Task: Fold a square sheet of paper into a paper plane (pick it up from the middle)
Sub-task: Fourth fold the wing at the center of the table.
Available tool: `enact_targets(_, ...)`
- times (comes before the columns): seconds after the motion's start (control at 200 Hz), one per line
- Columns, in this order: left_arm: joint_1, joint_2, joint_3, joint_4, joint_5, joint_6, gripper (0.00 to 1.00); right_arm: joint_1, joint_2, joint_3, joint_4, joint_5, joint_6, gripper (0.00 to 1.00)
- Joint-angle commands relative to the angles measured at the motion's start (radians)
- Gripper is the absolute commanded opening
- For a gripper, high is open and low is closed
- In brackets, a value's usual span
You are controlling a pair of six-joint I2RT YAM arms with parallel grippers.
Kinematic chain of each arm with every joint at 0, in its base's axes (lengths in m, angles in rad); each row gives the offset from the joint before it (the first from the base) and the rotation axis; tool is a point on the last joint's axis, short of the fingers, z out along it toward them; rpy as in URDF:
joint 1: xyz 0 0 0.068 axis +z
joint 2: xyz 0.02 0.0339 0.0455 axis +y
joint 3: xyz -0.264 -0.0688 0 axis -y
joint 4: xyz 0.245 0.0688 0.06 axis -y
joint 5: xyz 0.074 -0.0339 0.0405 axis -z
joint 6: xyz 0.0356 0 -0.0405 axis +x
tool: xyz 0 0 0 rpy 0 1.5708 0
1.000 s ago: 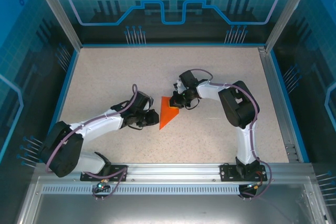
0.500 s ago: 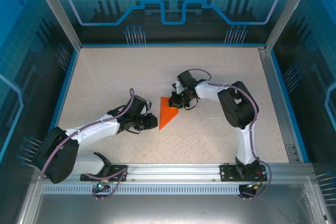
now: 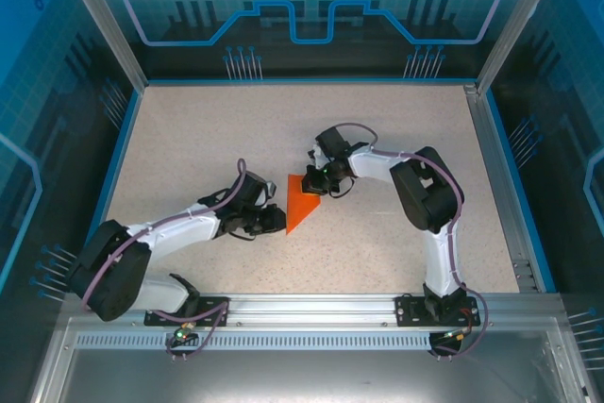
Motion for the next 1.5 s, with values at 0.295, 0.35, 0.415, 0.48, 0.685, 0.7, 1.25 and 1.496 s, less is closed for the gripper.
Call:
enact_targets(0.295, -0.006, 0.105, 0.102, 0.123, 0.008, -0.054, 0.17, 0.114, -0.089, -0.259, 0.082, 0.182, 0.207, 0.05)
enact_targets(0.35, -0.006, 0.11, 0.113, 0.142, 0.02, -0.056, 0.18, 0.122, -0.107, -0.276, 0.118, 0.189, 0.234, 0.06)
enact_targets(0.415, -0.006, 0.117, 0.134, 0.126, 0.007, -0.057, 0.16, 0.129, -0.13, -0.285, 0.133, 0.208, 0.272, 0.06)
enact_targets(0.48, -0.006, 0.113, 0.141, 0.121, -0.003, -0.061, 0.16, 0.14, -0.159, -0.289, 0.152, 0.236, 0.308, 0.06)
enact_targets(0.685, -0.012, 0.085, 0.198, 0.048, -0.044, -0.091, 0.17, 0.185, -0.206, -0.198, 0.072, 0.307, 0.242, 0.07)
enact_targets(0.7, -0.016, 0.085, 0.2, 0.046, -0.053, -0.096, 0.17, 0.187, -0.206, -0.193, 0.066, 0.312, 0.241, 0.07)
enact_targets(1.25, -0.051, 0.059, 0.064, 0.08, -0.154, -0.162, 0.08, 0.144, -0.16, -0.293, 0.278, 0.188, 0.264, 0.06)
enact_targets(1.496, -0.053, 0.128, 0.065, 0.096, -0.171, -0.121, 0.06, 0.129, -0.191, -0.325, 0.32, 0.18, 0.276, 0.05)
